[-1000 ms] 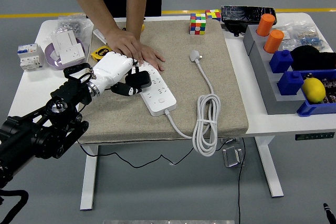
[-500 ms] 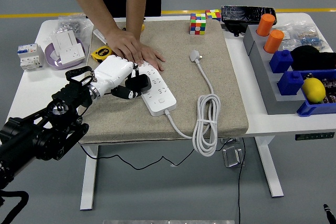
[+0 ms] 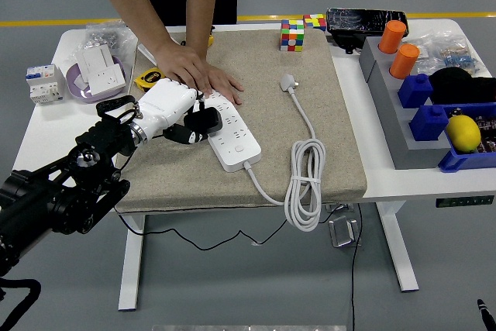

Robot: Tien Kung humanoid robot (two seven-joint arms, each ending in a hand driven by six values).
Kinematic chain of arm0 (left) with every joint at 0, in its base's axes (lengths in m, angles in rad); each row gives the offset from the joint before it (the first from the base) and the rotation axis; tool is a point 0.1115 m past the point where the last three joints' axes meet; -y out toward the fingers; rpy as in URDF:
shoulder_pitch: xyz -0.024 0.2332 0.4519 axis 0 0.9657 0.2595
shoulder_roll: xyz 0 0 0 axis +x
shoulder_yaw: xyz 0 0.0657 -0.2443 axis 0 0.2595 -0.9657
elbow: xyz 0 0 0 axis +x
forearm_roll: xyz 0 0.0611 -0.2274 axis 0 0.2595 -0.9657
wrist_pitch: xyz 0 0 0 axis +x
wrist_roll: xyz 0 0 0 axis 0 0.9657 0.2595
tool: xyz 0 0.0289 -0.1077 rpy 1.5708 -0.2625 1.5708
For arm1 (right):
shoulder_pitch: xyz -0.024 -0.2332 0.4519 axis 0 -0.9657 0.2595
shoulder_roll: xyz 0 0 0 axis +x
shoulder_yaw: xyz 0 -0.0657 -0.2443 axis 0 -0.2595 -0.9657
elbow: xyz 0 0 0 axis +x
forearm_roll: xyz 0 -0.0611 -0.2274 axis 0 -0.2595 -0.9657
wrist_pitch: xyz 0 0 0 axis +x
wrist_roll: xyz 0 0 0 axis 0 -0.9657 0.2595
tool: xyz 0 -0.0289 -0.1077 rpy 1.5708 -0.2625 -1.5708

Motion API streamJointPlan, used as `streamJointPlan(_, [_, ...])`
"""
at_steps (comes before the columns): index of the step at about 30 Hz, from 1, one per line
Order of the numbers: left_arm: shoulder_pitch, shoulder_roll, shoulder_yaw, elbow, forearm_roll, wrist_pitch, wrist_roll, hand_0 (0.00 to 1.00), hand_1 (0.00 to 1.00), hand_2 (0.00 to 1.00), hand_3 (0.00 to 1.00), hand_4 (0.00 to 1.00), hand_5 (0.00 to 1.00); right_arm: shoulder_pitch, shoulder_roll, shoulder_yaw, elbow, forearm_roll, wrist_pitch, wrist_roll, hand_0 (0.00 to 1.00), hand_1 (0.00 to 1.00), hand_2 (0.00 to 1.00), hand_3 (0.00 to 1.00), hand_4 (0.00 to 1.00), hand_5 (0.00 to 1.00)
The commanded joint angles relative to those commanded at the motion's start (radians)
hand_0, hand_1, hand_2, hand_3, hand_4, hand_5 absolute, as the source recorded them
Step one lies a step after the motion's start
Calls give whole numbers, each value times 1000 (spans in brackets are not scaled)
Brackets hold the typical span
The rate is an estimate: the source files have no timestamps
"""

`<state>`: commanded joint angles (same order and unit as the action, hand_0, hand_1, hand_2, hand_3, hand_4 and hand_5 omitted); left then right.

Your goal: Pick up the plug,place it near the board,insert it into the board,press the button

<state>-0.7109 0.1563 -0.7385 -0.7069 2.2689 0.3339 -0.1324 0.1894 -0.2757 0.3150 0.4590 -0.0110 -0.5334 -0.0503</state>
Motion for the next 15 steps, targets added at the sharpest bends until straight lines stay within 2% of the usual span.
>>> streamJointPlan(15, [-4, 3, 3, 9, 0, 2, 0, 507, 544, 399, 372, 587, 249, 2, 0, 3, 0, 0, -1, 1, 950, 887, 832, 856, 998, 998])
